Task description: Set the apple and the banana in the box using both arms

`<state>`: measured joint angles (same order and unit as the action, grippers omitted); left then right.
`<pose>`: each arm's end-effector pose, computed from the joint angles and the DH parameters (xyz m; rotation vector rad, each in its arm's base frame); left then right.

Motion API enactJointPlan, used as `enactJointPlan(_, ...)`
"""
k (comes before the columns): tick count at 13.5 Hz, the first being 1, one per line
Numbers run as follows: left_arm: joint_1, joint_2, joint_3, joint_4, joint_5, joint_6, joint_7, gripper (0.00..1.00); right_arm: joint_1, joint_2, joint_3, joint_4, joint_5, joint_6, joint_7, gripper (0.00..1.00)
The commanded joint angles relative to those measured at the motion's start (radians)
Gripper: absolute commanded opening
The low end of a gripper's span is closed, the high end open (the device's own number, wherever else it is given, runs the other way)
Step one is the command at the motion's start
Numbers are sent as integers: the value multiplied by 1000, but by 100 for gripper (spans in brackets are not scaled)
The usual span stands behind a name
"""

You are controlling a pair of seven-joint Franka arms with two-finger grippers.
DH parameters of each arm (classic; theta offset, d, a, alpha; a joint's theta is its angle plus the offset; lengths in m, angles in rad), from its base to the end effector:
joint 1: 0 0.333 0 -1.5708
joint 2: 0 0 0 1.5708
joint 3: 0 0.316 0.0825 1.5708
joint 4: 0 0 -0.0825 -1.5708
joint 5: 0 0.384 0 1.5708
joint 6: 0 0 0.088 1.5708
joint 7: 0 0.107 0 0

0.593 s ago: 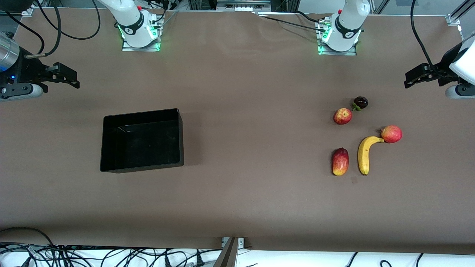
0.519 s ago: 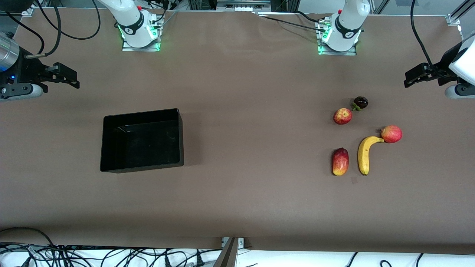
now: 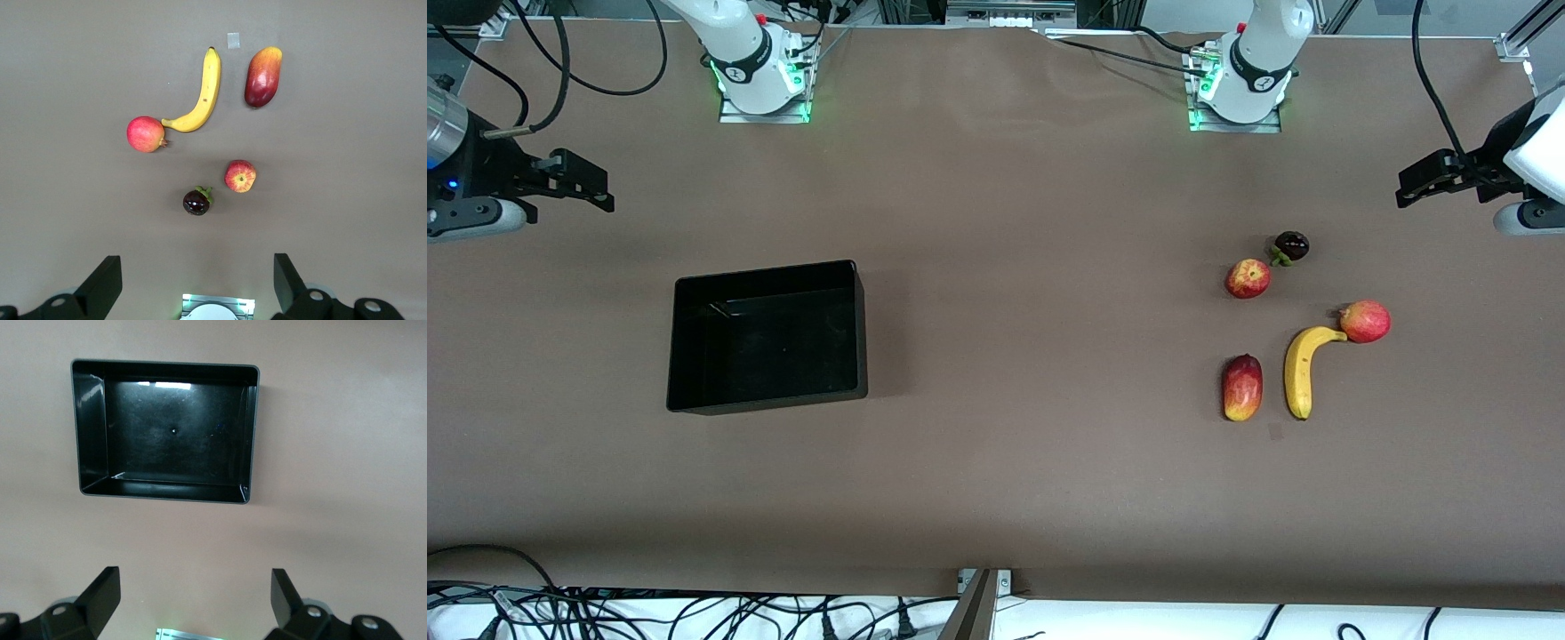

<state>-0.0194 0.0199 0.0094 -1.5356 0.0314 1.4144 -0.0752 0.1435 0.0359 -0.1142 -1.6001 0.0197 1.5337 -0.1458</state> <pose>0.5436 -0.0017 0.6174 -3.0948 -0.1051 0.2165 0.5586 0.0196 0.5879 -3.1042 -0.2718 0.1575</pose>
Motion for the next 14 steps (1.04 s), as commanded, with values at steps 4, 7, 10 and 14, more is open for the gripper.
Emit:
enactJointPlan(4, 3, -2, 0, 20, 12, -22, -3, 100, -21, 168, -28, -242, -17, 380, -37, 100)
enactJointPlan(7, 1, 2, 0, 19, 10, -20, -3, 100, -28, 297, -39, -299, -6, 580, -32, 100)
enactJointPlan(10, 1, 2, -6, 9, 10, -21, -3, 100, -51, 361, -41, -372, 2, 724, -32, 99)
enactJointPlan(14, -14, 41, -16, -53, 7, -55, -12, 100, -56, 381, -39, -465, 6, 864, -26, 38)
